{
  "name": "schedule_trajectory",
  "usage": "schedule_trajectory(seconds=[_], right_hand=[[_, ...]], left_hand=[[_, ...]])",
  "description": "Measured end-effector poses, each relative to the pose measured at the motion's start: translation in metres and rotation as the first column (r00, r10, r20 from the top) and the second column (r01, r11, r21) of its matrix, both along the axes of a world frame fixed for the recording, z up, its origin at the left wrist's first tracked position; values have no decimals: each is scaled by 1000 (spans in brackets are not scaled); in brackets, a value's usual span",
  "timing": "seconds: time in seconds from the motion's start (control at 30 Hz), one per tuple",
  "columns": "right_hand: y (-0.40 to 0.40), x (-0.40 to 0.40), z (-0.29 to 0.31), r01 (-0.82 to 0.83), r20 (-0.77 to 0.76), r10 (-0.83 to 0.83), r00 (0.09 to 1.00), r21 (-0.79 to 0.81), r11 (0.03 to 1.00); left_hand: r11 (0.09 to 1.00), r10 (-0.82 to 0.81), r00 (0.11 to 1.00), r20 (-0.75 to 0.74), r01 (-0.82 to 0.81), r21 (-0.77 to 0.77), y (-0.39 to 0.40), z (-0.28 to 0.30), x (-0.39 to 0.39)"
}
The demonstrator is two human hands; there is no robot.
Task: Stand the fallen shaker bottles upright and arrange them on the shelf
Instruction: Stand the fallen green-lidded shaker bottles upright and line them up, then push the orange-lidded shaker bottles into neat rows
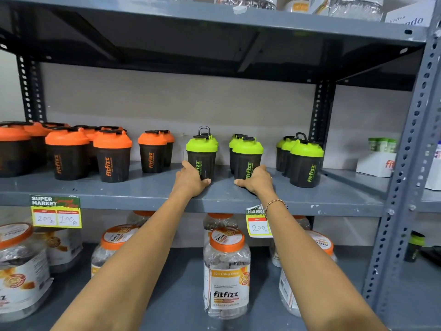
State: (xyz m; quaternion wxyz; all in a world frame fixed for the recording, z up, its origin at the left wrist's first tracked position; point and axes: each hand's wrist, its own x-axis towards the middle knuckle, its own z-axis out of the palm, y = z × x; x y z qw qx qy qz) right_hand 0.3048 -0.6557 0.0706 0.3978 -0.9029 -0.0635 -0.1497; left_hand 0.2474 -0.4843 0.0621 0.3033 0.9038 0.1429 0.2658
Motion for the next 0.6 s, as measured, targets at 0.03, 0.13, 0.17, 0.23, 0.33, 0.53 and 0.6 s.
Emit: schedule_trajectory(seconds=[0.03, 0.13, 0.17, 0.23, 0.33, 0.53, 0.6], right_hand=[[-1, -1, 1, -4, -4, 4, 1000, 1, 1000], [-3, -5, 3, -8, -26, 8, 1000, 6, 1000], [-3, -9, 2, 13, -8, -13, 1000, 17, 1000], [-5, -19, -3, 110, 128, -117, 985, 57, 992], [6, -41, -7, 153, 405, -203, 891, 152, 976], [100, -89, -6, -161, 530, 72, 845, 125, 979], [141, -99, -3, -225, 463, 168, 870, 71, 972]], left_hand=[[1000, -2, 1000, -7, 2, 0, 0, 1, -1], [1000, -5, 1000, -25, 5, -1, -1, 3, -7], [1000, -6, 1000, -26, 6, 0, 0, 2, -9], [1000, -8, 1000, -22, 8, 11, 6, 0, -16], [998, 36, 999, 33, -38, 57, 22, -5, -34], [984, 157, 892, 423, -176, 6, 116, -7, -93], [965, 225, 842, 490, -263, 8, 159, -7, -109]])
